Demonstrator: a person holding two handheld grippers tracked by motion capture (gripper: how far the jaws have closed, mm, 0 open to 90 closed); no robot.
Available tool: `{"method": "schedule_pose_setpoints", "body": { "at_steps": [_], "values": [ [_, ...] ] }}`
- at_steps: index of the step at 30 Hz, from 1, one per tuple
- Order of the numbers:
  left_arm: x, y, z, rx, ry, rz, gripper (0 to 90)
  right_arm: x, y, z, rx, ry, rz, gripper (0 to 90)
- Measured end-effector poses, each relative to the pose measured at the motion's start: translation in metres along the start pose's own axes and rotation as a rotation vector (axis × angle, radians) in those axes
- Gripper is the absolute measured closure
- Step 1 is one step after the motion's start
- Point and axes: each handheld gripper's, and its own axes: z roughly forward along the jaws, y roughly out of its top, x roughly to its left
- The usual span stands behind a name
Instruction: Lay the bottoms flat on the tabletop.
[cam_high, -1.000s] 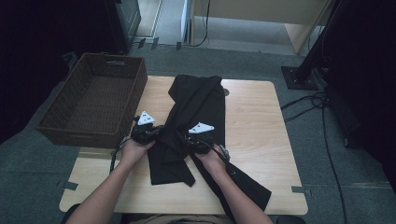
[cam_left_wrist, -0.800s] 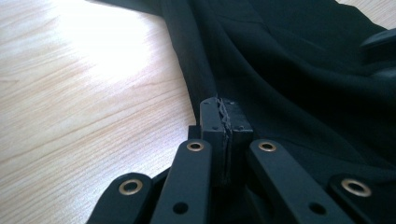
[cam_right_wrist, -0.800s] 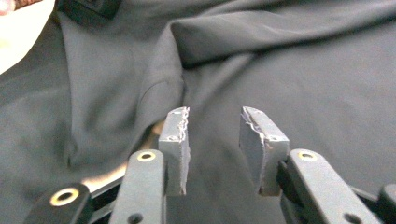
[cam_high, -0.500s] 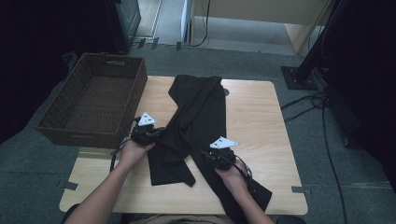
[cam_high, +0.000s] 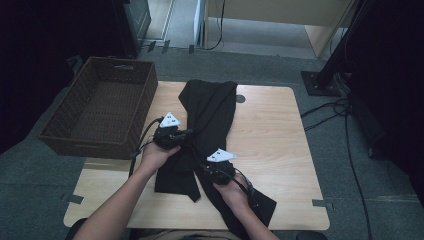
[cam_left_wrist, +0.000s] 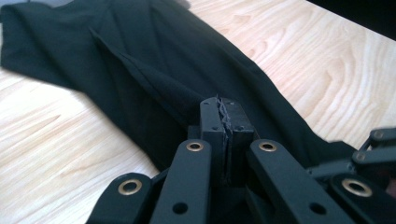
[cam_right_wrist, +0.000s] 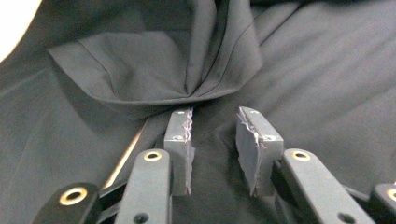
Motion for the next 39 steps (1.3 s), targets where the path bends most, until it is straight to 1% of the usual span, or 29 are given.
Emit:
{"method": "schedule_pose_setpoints", "body": {
  "at_steps": [1, 2, 3, 5, 7, 8, 10, 11, 13, 14, 15, 17, 19, 22, 26, 29, 31, 34, 37, 39],
  "values": [
    [-0.001, 0.0, 0.001, 0.005, -0.003, -0.003, 89.5, -0.002, -0.001, -0.005, -0.016, -0.021, -0.005, 67.5],
    [-0.002, -0.001, 0.003, 0.008, -0.008, -0.006, 89.5, -0.006, -0.002, -0.01, -0.015, -0.042, -0.02, 67.5],
    [-0.003, -0.001, 0.005, 0.017, -0.01, 0.0, 89.5, -0.01, -0.004, -0.013, 0.001, -0.054, -0.025, 67.4],
    [-0.007, -0.001, 0.01, 0.02, -0.015, -0.001, 89.5, -0.021, -0.01, -0.017, 0.022, -0.068, 0.002, 67.0],
    [-0.012, 0.001, 0.015, 0.019, -0.028, 0.002, 89.4, -0.029, -0.016, -0.023, 0.024, -0.078, 0.032, 66.0],
    [-0.015, 0.001, 0.017, 0.018, -0.036, 0.002, 89.4, -0.032, -0.019, -0.025, 0.025, -0.084, 0.039, 64.7],
    [-0.022, 0.003, 0.023, 0.022, -0.049, 0.013, 89.3, -0.036, -0.025, -0.026, 0.033, -0.089, 0.042, 64.5],
    [-0.025, 0.004, 0.027, 0.024, -0.057, 0.017, 89.1, -0.036, -0.027, -0.026, 0.022, -0.095, 0.039, 64.6],
    [-0.031, 0.005, 0.033, 0.034, -0.07, 0.034, 88.3, -0.036, -0.027, -0.026, 0.025, -0.099, 0.03, 65.9],
    [-0.031, 0.004, 0.035, 0.042, -0.072, 0.04, 86.1, -0.036, -0.027, -0.025, 0.025, -0.095, 0.034, 65.9],
    [-0.031, 0.004, 0.036, 0.05, -0.072, 0.038, 81.4, -0.036, -0.027, -0.025, 0.024, -0.095, 0.038, 65.9],
    [-0.028, 0.001, 0.033, 0.053, -0.074, 0.031, 75.7, -0.036, -0.027, -0.026, 0.023, -0.091, 0.042, 65.8],
    [-0.023, -0.002, 0.026, 0.045, -0.059, 0.015, 70.8, -0.036, -0.027, -0.026, 0.023, -0.091, 0.042, 65.8],
    [-0.013, -0.009, 0.013, 0.051, -0.034, 0.01, 64.4, -0.036, -0.027, -0.026, 0.023, -0.092, 0.041, 65.8],
    [-0.001, -0.025, 0.0, 0.078, -0.012, -0.007, 60.2, -0.036, -0.027, -0.026, 0.024, -0.092, 0.041, 65.7],
    [0.006, -0.038, -0.006, 0.095, 0.008, -0.011, 58.4, -0.036, -0.027, -0.026, 0.023, -0.091, 0.042, 65.7],
    [0.008, -0.045, -0.01, 0.099, 0.004, -0.027, 57.8, -0.036, -0.027, -0.026, 0.023, -0.091, 0.042, 65.7],
    [0.005, -0.054, -0.015, 0.1, -0.022, -0.048, 55.2, -0.036, -0.027, -0.026, 0.024, -0.091, 0.042, 65.6],
    [0.0, -0.063, -0.015, 0.122, -0.041, -0.038, 53.7, -0.036, -0.026, -0.025, 0.024, -0.096, 0.05, 65.5],
    [-0.002, -0.067, -0.012, 0.143, -0.042, -0.03, 53.0, -0.035, -0.024, -0.022, 0.023, -0.1, 0.053, 65.5]
  ]
}}
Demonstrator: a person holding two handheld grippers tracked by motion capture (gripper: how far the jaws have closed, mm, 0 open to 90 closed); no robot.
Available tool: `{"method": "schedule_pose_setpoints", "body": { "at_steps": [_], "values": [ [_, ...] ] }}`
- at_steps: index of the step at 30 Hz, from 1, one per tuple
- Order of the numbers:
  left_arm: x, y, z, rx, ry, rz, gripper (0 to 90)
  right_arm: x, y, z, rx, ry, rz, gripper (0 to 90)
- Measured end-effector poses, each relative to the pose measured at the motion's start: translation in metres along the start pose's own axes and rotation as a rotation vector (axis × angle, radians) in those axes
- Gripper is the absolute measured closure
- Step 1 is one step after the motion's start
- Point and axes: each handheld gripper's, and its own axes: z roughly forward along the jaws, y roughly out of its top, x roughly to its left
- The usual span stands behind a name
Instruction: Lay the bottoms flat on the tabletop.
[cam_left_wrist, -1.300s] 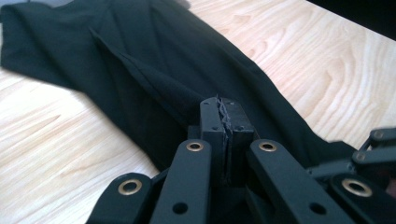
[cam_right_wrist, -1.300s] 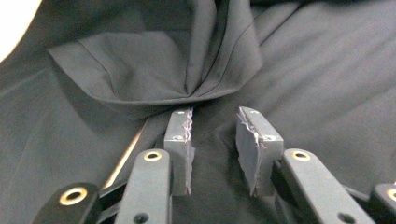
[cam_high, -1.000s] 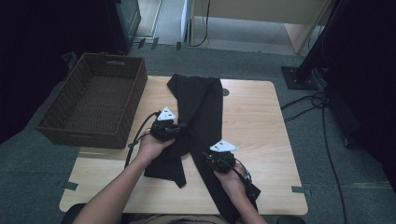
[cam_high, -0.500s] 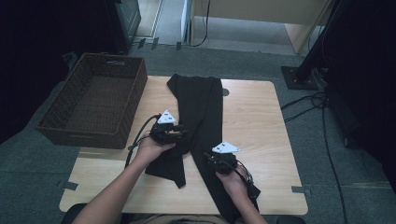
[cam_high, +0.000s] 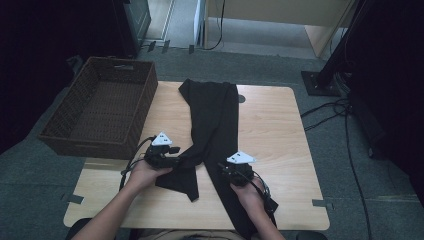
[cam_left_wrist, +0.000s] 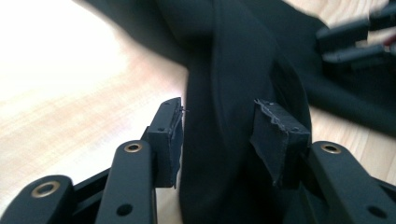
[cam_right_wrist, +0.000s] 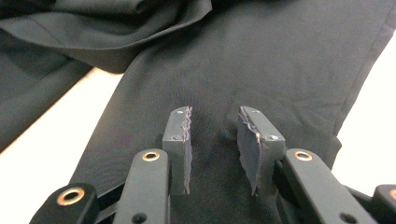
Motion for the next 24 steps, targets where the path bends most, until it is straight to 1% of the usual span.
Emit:
{"method": "schedule_pose_setpoints", "body": {
  "at_steps": [3, 5, 6, 8, 11, 12, 14, 16, 17, 20, 22, 23, 24],
  "values": [
    [0.002, -0.003, 0.006, 0.028, 0.009, -0.005, 52.7, 0.003, 0.005, 0.007, -0.001, 0.004, 0.0, 65.3],
    [0.005, -0.004, 0.009, 0.03, 0.026, -0.004, 54.1, 0.005, 0.01, 0.012, -0.003, 0.003, -0.003, 65.1],
    [0.006, -0.005, 0.01, 0.021, 0.037, -0.002, 55.2, 0.006, 0.012, 0.015, -0.003, 0.004, -0.002, 64.8],
    [0.008, -0.005, 0.012, 0.009, 0.052, 0.007, 61.2, 0.008, 0.016, 0.02, -0.001, 0.011, 0.0, 62.8],
    [0.008, -0.006, 0.013, -0.002, 0.092, 0.05, 75.6, 0.01, 0.021, 0.026, 0.0, 0.018, -0.006, 58.6],
    [0.009, -0.006, 0.013, -0.001, 0.102, 0.06, 79.7, 0.01, 0.022, 0.027, 0.0, 0.024, -0.006, 58.6],
    [0.009, -0.006, 0.012, -0.002, 0.102, 0.055, 84.0, 0.007, 0.022, 0.024, -0.001, 0.042, 0.003, 58.5],
    [0.009, -0.007, 0.012, -0.004, 0.102, 0.056, 85.7, 0.004, 0.019, 0.014, -0.016, 0.065, 0.029, 58.3],
    [0.009, -0.007, 0.012, -0.003, 0.102, 0.059, 85.8, 0.003, 0.018, 0.008, -0.02, 0.066, 0.028, 58.3],
    [0.008, -0.007, 0.012, 0.0, 0.114, 0.072, 85.9, -0.003, 0.014, -0.01, -0.041, 0.045, 0.012, 58.5],
    [0.006, -0.007, 0.012, 0.002, 0.12, 0.08, 86.2, -0.011, 0.01, -0.018, -0.04, 0.024, 0.017, 60.6],
    [0.006, -0.007, 0.012, 0.004, 0.123, 0.085, 86.7, -0.015, 0.007, -0.018, -0.031, 0.032, 0.031, 61.2],
    [0.006, -0.007, 0.012, 0.002, 0.123, 0.079, 86.6, -0.018, 0.003, -0.015, 0.003, 0.033, 0.027, 61.2]
  ]
}}
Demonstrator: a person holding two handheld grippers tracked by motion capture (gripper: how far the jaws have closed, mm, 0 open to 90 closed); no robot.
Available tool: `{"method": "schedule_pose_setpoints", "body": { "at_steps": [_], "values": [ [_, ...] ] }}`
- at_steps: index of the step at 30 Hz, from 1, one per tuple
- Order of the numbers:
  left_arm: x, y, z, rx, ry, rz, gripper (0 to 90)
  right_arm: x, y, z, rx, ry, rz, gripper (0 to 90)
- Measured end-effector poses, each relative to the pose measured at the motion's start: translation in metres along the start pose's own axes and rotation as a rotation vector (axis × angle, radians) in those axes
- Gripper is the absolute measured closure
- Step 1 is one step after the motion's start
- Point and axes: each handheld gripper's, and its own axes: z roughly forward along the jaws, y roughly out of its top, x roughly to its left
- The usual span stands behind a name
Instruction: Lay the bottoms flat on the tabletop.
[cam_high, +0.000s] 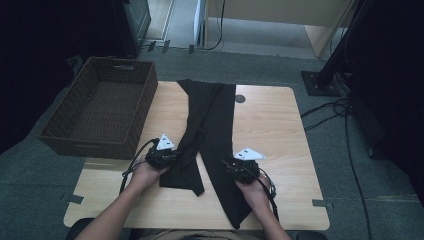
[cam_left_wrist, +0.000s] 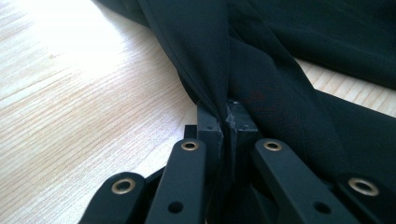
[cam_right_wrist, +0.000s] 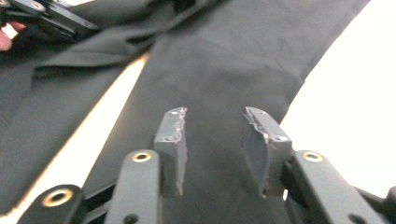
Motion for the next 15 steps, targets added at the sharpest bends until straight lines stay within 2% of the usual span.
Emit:
{"method": "schedule_pose_setpoints", "body": {
  "at_steps": [1, 2, 7, 12, 15],
  "values": [
    [0.0, 0.0, 0.0, 0.002, 0.0, -0.005, 86.6, -0.001, -0.003, 0.004, 0.043, -0.009, -0.013, 60.5],
    [0.0, 0.0, 0.0, 0.003, -0.003, -0.01, 86.6, 0.001, -0.007, 0.005, 0.013, -0.015, -0.035, 60.4],
    [0.0, 0.0, -0.001, 0.005, -0.006, -0.012, 87.0, 0.007, -0.005, 0.004, 0.018, -0.026, -0.033, 58.2],
    [0.001, 0.0, -0.001, 0.006, 0.003, -0.015, 85.9, 0.016, -0.007, -0.013, 0.021, -0.036, -0.027, 53.7],
    [0.007, 0.001, 0.0, 0.007, 0.019, -0.021, 85.8, 0.02, -0.012, -0.022, 0.025, -0.027, -0.023, 52.4]
  ]
}}
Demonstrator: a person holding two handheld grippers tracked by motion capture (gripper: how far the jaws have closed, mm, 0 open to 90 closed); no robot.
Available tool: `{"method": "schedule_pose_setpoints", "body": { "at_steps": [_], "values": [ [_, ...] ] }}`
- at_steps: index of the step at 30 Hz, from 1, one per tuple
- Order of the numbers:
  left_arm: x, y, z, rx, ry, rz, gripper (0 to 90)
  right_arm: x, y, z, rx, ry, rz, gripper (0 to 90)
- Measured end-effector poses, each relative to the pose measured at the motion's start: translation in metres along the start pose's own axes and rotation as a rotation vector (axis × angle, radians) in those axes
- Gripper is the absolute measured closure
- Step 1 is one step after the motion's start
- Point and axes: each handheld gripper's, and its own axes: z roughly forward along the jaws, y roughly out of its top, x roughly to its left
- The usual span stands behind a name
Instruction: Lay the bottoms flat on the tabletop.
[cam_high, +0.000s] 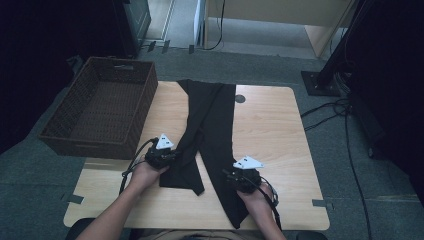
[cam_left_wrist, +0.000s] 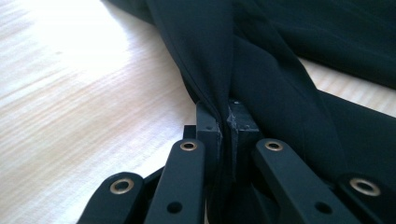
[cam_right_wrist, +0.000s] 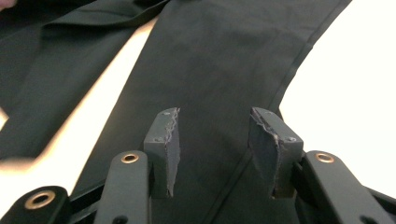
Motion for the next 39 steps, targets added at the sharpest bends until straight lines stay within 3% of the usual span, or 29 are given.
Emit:
{"method": "schedule_pose_setpoints", "body": {
  "at_steps": [3, 6, 11, 15, 17, 20, 21, 24, 29, 34, 36, 39],
  "values": [
    [0.005, 0.002, 0.001, 0.004, 0.011, -0.015, 85.8, 0.01, -0.005, -0.008, 0.004, 0.022, -0.001, 50.9],
    [0.009, 0.005, 0.003, 0.005, 0.023, -0.019, 85.8, 0.023, -0.008, -0.009, 0.006, 0.042, -0.039, 50.2],
    [0.012, 0.005, 0.005, -0.002, 0.023, -0.023, 85.8, 0.036, -0.01, 0.004, 0.035, 0.066, -0.059, 49.6],
    [0.011, 0.005, 0.005, -0.001, 0.029, -0.016, 85.8, 0.038, -0.01, 0.012, 0.013, 0.061, -0.071, 51.7],
    [0.011, 0.005, 0.005, -0.002, 0.03, -0.014, 85.8, 0.038, -0.01, 0.014, -0.003, 0.06, -0.084, 59.5],
    [0.01, 0.005, 0.005, -0.003, 0.035, -0.01, 85.7, 0.038, -0.009, 0.017, -0.024, 0.061, -0.089, 84.1],
    [0.01, 0.005, 0.005, -0.005, 0.038, -0.006, 85.8, 0.038, -0.007, 0.018, -0.019, 0.062, -0.093, 88.6],
    [0.009, 0.005, 0.005, -0.003, 0.044, 0.006, 85.7, 0.036, 0.002, 0.019, 0.021, 0.091, -0.064, 90.0],
    [0.01, 0.004, 0.005, -0.007, 0.035, -0.004, 85.7, 0.037, 0.032, -0.003, -0.043, 0.142, -0.049, 90.0],
    [0.01, 0.004, 0.005, -0.01, 0.039, -0.007, 85.5, 0.034, 0.066, -0.036, -0.136, 0.151, -0.052, 89.8],
    [0.01, 0.004, 0.005, -0.009, 0.04, -0.008, 85.5, 0.028, 0.071, -0.046, -0.163, 0.132, -0.052, 88.9],
    [0.01, 0.003, 0.004, -0.013, 0.041, -0.011, 85.4, 0.015, 0.065, -0.05, -0.157, 0.066, -0.047, 86.4]
  ]
}}
